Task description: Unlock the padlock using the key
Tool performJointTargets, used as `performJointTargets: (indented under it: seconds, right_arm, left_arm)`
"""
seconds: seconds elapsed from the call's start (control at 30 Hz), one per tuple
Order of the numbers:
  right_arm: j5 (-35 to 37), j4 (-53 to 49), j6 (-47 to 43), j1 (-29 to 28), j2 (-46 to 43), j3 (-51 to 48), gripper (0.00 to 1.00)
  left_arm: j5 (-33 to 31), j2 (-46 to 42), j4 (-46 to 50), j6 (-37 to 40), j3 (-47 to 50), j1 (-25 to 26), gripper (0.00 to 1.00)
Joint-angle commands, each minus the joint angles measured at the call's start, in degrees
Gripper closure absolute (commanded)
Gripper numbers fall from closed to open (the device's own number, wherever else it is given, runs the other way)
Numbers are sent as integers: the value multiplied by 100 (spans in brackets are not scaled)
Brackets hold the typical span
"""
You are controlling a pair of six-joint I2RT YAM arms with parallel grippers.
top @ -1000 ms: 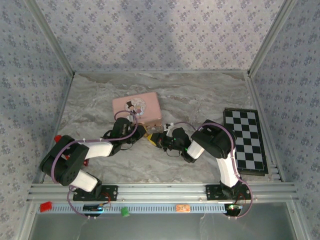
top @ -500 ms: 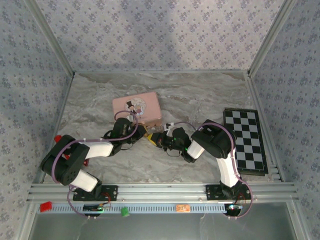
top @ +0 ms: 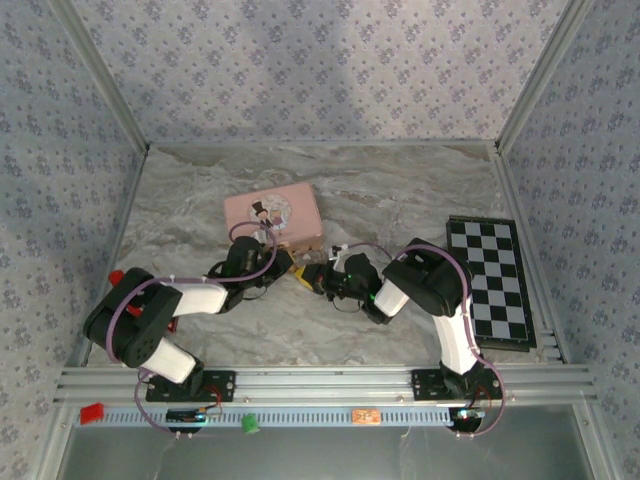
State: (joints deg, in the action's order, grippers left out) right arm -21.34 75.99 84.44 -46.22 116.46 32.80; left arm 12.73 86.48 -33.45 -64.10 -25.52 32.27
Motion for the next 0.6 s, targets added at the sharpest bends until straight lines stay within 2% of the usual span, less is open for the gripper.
performJointTargets:
  seconds: [0.0, 0.17, 0.3, 0.4, 0.57]
  right_arm:
    - [-81, 382, -191, -61, 17, 275, 100]
    - [-80, 382, -209, -41, -19, 196, 100]
    - [-56, 382, -227, -26, -54, 81, 83]
    - [-37, 382, -268, -35, -102, -16, 74]
    - [3, 382, -320, -28, -164, -180, 70]
  left_arm:
    - [1104, 168, -153, -527, -6, 290, 93]
    - [1048, 134, -138, -550, 31, 168, 93]
    - [1047, 90, -118, -569, 38, 29, 94]
    - [1056, 54, -138, -609, 38, -36, 94]
    - [1047, -33, -107, -633, 29, -96, 94]
